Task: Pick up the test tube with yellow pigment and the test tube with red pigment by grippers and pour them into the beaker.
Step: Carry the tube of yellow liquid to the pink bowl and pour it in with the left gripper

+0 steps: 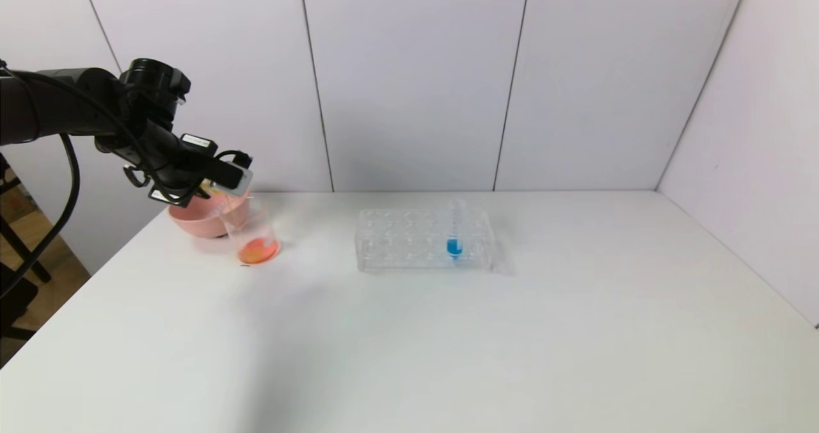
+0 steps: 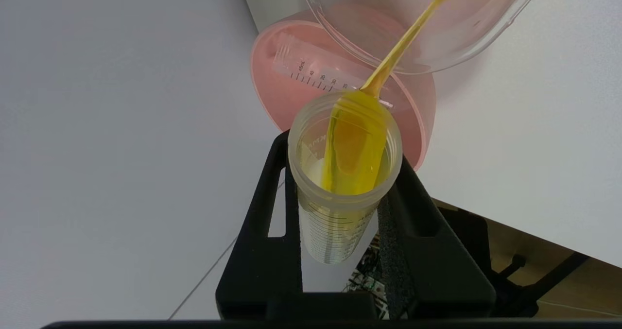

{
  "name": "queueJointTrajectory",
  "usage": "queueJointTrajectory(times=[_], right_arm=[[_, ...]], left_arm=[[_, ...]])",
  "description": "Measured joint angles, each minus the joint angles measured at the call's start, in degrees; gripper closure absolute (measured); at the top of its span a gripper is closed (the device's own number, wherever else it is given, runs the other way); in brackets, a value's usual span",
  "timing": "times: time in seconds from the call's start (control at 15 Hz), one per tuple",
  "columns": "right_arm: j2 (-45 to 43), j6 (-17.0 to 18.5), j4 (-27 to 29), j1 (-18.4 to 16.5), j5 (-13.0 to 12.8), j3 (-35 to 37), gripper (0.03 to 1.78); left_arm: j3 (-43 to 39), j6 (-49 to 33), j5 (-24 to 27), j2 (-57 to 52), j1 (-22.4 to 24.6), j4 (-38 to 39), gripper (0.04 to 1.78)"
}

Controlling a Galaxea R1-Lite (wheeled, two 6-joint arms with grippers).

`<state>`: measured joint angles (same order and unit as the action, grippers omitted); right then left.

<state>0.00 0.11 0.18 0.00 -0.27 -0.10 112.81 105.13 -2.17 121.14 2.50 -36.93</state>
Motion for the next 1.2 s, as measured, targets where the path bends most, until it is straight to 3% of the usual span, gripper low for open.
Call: queueJointTrajectory(times=[1.2], right_arm=[[0.0, 0.0, 0.0, 0.0, 0.0, 0.0, 1.70]], left_arm=[[1.4, -11.0, -0.2, -0.2, -0.9, -5.2, 1.36]])
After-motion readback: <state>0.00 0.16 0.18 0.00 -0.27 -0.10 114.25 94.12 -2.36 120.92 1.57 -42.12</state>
